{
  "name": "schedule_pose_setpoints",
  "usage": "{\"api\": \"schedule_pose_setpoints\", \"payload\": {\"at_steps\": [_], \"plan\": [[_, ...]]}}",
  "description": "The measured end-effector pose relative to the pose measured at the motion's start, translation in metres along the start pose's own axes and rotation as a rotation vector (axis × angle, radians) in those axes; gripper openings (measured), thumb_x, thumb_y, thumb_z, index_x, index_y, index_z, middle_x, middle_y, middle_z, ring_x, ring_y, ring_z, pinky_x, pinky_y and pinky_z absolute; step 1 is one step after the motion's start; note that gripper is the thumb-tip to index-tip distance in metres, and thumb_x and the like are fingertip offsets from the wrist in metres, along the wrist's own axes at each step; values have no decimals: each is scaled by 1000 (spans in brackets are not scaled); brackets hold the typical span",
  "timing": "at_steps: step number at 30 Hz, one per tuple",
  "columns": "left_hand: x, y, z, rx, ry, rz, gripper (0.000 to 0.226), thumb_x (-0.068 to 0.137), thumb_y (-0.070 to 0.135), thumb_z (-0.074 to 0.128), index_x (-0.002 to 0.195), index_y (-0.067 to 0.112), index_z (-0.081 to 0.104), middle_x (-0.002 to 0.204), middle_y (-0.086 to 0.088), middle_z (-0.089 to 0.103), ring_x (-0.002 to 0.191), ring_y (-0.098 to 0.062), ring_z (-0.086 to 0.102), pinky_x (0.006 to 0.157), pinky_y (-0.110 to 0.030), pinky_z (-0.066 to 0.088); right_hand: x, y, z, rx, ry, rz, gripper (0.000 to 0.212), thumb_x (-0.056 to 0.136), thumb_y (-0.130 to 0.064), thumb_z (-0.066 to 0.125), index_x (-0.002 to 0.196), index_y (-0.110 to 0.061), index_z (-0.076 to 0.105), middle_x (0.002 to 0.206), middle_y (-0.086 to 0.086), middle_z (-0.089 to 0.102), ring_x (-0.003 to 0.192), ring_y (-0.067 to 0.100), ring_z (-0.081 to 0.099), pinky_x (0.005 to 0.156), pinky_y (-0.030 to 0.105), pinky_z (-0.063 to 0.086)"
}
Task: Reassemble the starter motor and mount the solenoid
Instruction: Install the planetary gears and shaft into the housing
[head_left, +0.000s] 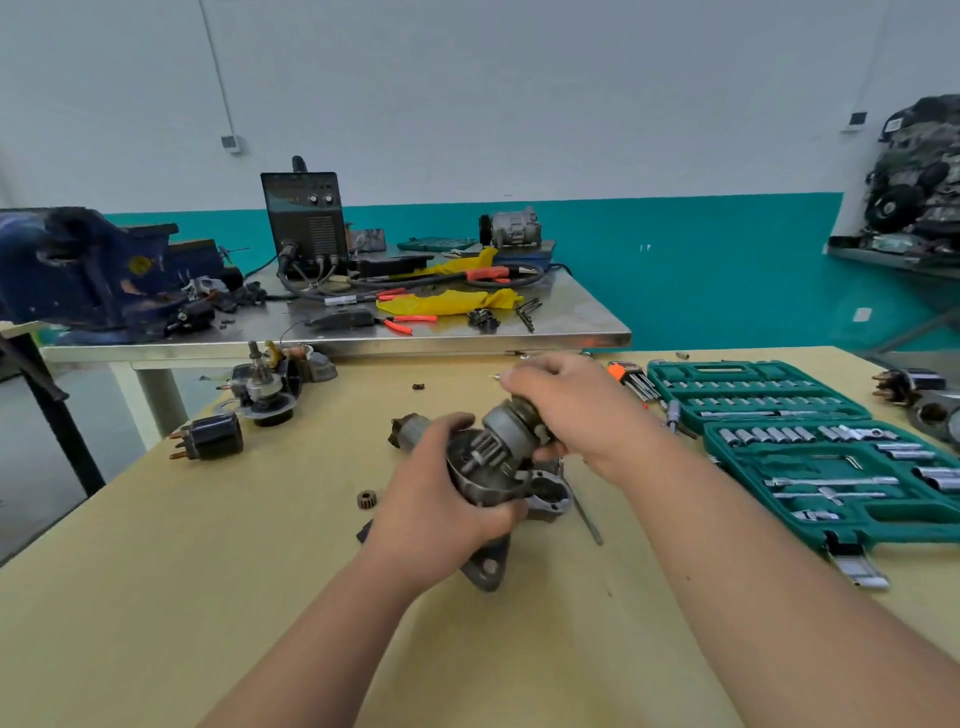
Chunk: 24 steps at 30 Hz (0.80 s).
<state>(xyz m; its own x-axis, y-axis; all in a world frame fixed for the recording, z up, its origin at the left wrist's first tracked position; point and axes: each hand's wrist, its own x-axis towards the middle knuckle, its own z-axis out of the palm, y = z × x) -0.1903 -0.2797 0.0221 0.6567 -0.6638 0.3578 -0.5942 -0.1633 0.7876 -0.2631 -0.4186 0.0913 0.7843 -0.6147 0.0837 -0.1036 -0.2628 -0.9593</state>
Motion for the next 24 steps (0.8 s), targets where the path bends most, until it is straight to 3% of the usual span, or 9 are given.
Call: {"api": "schedule_pose_setpoints", "payload": {"at_steps": [3, 6, 8, 11, 13, 16, 19, 21, 24], "plan": [[-3, 7, 10, -126, -1, -15, 68, 53, 43, 79, 111, 46, 45, 95, 29, 65, 83, 8, 64, 67, -13, 51, -1, -22, 12, -356, -47, -124, 20, 78, -41, 65, 86, -22, 62, 75, -5, 62, 63, 13, 60, 45, 29, 51], [-3, 11, 10, -233, 11, -87, 62, 53, 50, 77, 108, 41, 50, 94, 24, 67, 84, 3, 66, 76, -29, 57, -5, -32, 26, -562, -27, -223, 22, 81, -38, 63, 93, -20, 62, 85, -2, 64, 67, 10, 58, 59, 30, 51], [-2, 14, 8, -257, 54, -96, 54, 54, 54, 69, 103, 39, 52, 89, 20, 68, 81, 6, 65, 72, -28, 57, -11, -37, 35, -736, -16, -262, 31, 84, -38, 60, 104, -14, 62, 96, 5, 64, 75, 15, 60, 66, 32, 52], [4, 19, 4, -191, 115, -71, 48, 54, 53, 50, 94, 26, 56, 74, 12, 64, 66, 11, 59, 51, -17, 43, -19, -38, 50, -906, -20, -291, 43, 90, -43, 54, 120, -12, 54, 119, 11, 53, 81, 23, 57, 65, 33, 46], [5, 18, 5, -207, 129, -40, 38, 59, 46, 48, 88, 24, 57, 66, 11, 63, 62, 10, 58, 45, -10, 37, -24, -41, 52, -890, -20, -315, 48, 91, -48, 50, 119, -10, 54, 115, 14, 56, 86, 27, 58, 68, 34, 47], [1, 11, 6, -340, 160, -53, 26, 69, 41, 67, 91, 30, 60, 76, 19, 70, 72, 7, 65, 53, -8, 44, -30, -46, 37, -686, -84, -321, 50, 93, -51, 44, 106, -6, 62, 98, 18, 66, 85, 28, 65, 67, 34, 49], [-1, 5, 6, -461, 153, -24, 24, 75, 33, 77, 98, 29, 68, 91, 14, 74, 88, -3, 69, 72, -18, 54, -29, -41, 14, -404, -123, -263, 33, 98, -40, 39, 107, -18, 62, 99, 4, 68, 80, 21, 67, 65, 38, 54], [-2, 3, 5, -503, 169, -33, 29, 71, 38, 75, 98, 28, 71, 93, 11, 75, 90, -6, 70, 73, -19, 54, -25, -31, -2, -168, -110, -205, 22, 100, -27, 39, 105, -26, 60, 98, -6, 68, 79, 14, 69, 57, 33, 56], [-1, -1, 4, -533, 185, -84, 41, 63, 48, 73, 98, 27, 73, 93, 10, 75, 89, -7, 70, 76, -25, 55, -23, -8, -23, -208, -9, -314, 25, 96, -18, 45, 94, -39, 59, 88, -17, 68, 74, -2, 65, 51, 20, 51]]}}
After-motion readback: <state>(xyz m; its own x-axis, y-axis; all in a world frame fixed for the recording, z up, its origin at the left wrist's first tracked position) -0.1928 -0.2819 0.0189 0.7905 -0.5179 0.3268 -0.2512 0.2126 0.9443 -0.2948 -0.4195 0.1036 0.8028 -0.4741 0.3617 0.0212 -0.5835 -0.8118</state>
